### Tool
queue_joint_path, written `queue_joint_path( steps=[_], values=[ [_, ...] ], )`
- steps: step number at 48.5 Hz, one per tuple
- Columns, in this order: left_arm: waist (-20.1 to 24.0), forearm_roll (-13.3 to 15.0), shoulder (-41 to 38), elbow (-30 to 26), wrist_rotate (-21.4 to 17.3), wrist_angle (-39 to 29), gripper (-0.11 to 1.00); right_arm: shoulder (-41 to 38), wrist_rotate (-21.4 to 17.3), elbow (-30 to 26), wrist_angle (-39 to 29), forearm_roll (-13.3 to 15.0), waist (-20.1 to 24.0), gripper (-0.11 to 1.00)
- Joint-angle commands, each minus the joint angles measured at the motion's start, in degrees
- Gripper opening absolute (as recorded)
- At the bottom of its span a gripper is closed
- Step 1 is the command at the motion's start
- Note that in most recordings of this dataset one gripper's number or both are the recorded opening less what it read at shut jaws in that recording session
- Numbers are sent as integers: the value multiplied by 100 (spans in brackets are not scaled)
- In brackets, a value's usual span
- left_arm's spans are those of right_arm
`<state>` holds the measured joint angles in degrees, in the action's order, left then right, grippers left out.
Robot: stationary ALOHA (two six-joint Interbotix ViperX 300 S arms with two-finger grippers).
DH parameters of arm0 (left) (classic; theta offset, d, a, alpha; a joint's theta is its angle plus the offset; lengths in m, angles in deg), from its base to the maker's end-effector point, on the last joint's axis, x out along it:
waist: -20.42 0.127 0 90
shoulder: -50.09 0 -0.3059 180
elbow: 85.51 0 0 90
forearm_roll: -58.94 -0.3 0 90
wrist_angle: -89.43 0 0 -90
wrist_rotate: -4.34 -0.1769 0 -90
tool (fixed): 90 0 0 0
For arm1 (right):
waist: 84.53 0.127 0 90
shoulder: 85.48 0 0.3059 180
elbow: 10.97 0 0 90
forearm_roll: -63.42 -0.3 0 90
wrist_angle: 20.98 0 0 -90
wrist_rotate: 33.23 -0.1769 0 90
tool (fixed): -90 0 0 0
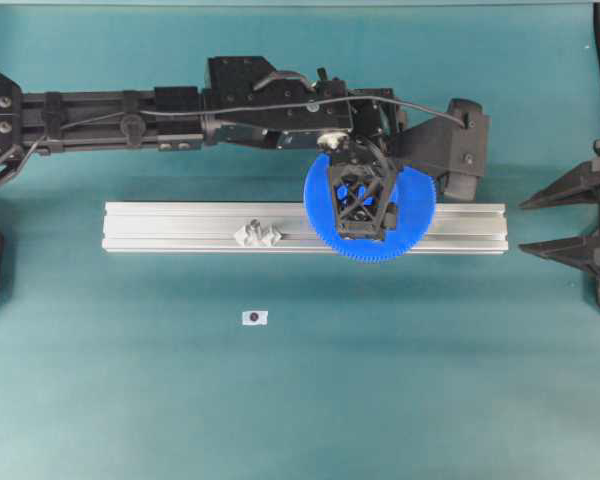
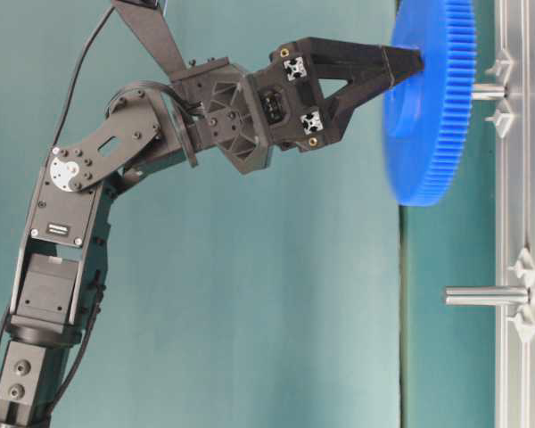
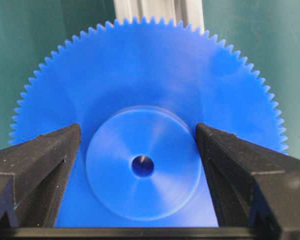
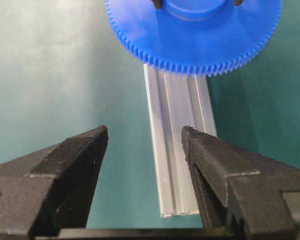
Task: Insert the large gear onto the shaft.
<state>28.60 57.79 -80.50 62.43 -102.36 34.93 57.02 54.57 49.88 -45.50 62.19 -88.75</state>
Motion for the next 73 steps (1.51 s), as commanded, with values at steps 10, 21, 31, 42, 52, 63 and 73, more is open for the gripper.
queue_joint_path(
  steps=[10,21,31,42,52,63,73],
  values=[
    [26,-9,167,-44,53,-18,89,-18,-44,-53,35,0,-9,69],
    [9,-18,299,-53,53,-79,89,0,-44,-53,18,0,-9,69],
    [18,-18,967,35,62,-44,89,123,-44,-53,26,9,-9,69],
    [18,-18,1723,598,105,-26,89,352,-44,-18,18,35,-26,69],
    [18,-18,2268,1266,396,141,88,369,-44,-18,9,53,-132,69],
    [44,-18,3111,2259,659,809,88,422,-35,9,35,53,-431,69],
    [35,-18,3999,3366,712,1582,88,439,-35,9,26,53,-501,69]
  ],
)
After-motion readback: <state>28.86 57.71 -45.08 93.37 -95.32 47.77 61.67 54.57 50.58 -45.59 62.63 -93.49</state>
